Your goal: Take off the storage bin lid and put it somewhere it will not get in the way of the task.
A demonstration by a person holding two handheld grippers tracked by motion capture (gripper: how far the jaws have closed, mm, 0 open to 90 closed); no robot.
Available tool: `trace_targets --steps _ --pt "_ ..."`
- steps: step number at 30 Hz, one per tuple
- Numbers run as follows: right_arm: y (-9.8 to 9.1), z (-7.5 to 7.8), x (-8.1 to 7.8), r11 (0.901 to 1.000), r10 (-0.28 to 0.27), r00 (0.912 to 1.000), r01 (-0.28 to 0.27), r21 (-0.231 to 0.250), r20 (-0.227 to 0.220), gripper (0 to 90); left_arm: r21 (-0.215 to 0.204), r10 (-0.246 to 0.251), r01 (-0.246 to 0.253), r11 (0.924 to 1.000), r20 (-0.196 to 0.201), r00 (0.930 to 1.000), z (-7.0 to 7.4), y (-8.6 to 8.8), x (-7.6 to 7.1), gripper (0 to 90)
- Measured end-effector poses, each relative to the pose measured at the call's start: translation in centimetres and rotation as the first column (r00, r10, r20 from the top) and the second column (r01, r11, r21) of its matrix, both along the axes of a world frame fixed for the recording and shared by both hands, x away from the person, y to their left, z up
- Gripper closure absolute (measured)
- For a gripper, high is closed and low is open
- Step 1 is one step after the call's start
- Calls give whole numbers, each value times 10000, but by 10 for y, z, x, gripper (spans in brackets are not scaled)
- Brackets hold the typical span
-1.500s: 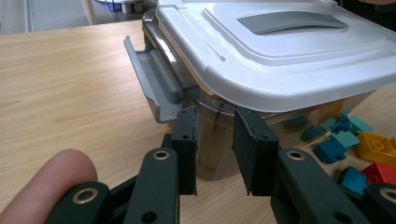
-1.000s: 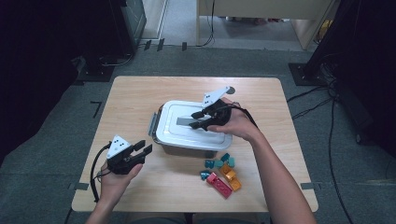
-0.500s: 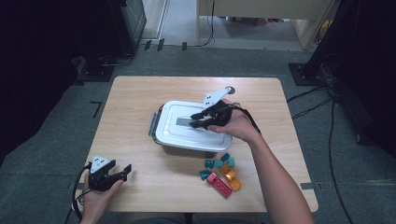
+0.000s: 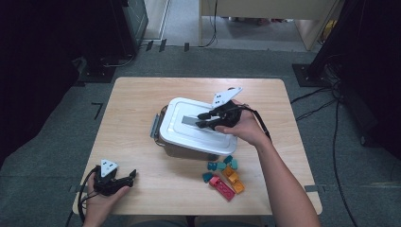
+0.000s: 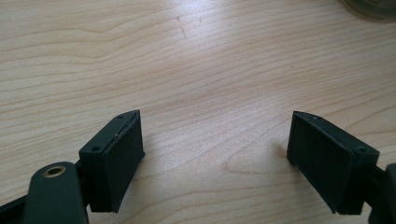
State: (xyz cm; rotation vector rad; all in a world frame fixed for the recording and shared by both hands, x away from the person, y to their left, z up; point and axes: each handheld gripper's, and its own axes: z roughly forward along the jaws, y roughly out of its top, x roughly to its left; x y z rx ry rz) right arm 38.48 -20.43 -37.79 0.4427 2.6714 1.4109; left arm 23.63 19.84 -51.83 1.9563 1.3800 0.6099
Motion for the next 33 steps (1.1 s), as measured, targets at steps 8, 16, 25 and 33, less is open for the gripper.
trace_targets --steps 8,16,25,33 --pt "-19 -1 -1 9975 -709 9974 710 37 -108 686 -23 13 -13 10000 2 10000 0 0 0 178" --pt "-39 -4 -1 9861 -1621 9866 1626 338 -157 686 -8 4 -4 10000 -5 10000 0 0 1 176" --pt "-66 -8 -2 9638 -2603 9652 2613 529 -243 686 0 -2 2 10000 -13 10000 0 0 1 176" --pt "-92 -8 -4 9314 -3538 9349 3549 810 -273 686 2 -2 2 10000 -16 10000 0 0 1 175"
